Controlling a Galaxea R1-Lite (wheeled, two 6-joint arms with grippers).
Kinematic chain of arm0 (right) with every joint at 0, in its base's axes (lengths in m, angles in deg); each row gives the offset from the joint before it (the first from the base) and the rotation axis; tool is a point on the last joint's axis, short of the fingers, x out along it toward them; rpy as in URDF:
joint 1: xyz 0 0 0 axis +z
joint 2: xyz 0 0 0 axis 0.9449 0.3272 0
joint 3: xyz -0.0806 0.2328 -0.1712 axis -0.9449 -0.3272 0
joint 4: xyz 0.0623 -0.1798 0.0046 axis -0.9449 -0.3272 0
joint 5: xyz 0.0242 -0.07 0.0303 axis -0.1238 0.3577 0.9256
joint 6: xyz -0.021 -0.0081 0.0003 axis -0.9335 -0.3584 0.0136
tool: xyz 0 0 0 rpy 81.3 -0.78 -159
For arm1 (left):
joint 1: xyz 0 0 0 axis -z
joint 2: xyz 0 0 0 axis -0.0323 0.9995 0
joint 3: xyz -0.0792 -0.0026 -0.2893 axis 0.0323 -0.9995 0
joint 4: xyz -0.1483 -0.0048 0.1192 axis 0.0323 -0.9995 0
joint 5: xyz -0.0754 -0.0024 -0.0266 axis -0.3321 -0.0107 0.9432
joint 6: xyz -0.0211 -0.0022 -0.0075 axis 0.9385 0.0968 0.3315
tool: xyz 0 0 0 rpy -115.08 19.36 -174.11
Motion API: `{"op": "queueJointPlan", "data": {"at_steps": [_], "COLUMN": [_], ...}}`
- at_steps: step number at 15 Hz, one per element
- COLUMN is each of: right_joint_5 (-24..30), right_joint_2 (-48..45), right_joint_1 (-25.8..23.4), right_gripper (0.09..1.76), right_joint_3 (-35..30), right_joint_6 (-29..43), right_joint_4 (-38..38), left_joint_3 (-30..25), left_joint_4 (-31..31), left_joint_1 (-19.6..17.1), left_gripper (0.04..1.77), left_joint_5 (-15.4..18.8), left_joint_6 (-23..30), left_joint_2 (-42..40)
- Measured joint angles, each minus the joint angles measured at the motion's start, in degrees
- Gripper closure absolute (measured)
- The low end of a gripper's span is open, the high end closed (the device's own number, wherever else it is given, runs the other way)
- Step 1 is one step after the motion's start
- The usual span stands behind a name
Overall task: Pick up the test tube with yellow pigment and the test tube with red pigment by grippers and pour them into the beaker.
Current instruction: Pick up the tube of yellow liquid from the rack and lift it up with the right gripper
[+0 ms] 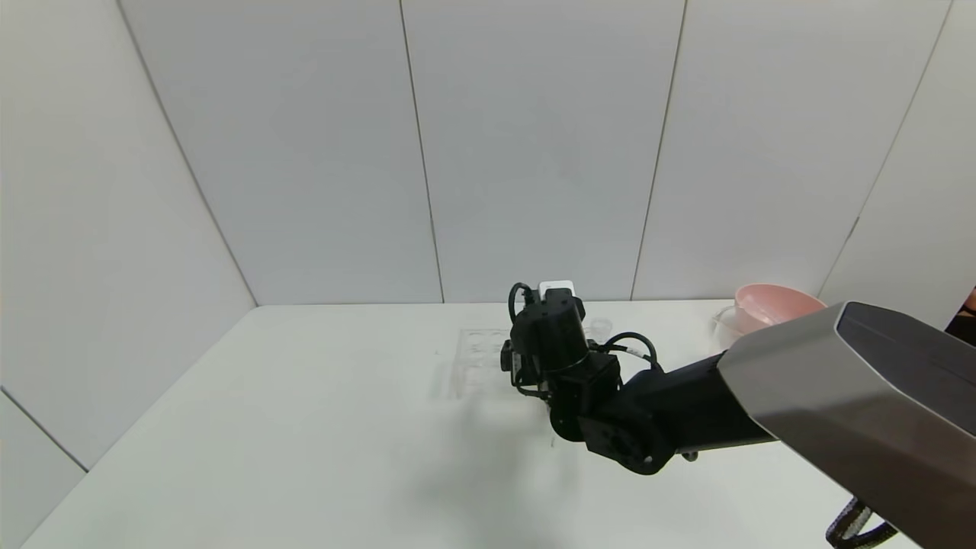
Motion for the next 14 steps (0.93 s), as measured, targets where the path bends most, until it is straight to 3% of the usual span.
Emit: {"op": "queueJointPlan", "data": {"at_steps": [12, 14], "right_joint_5": [0.00, 0.09], "right_joint_2": [-0.04, -0.09], "right_joint_1": [-0.24, -0.24], "right_gripper": [0.14, 0.47], "right_joint_3": [-0.34, -0.39], "right_joint_6": [0.04, 0.09], "right_joint_4": [0.04, 0.06], "left_joint_3": [0.00, 0.00], "left_joint_4": [0.00, 0.00], "left_joint_1": [0.00, 0.00], "left_gripper": [0.09, 0.09], "left_joint_5": [0.00, 0.00], "left_joint_6": [0.00, -0.02], "left_joint_2": [0.00, 0.00]}}
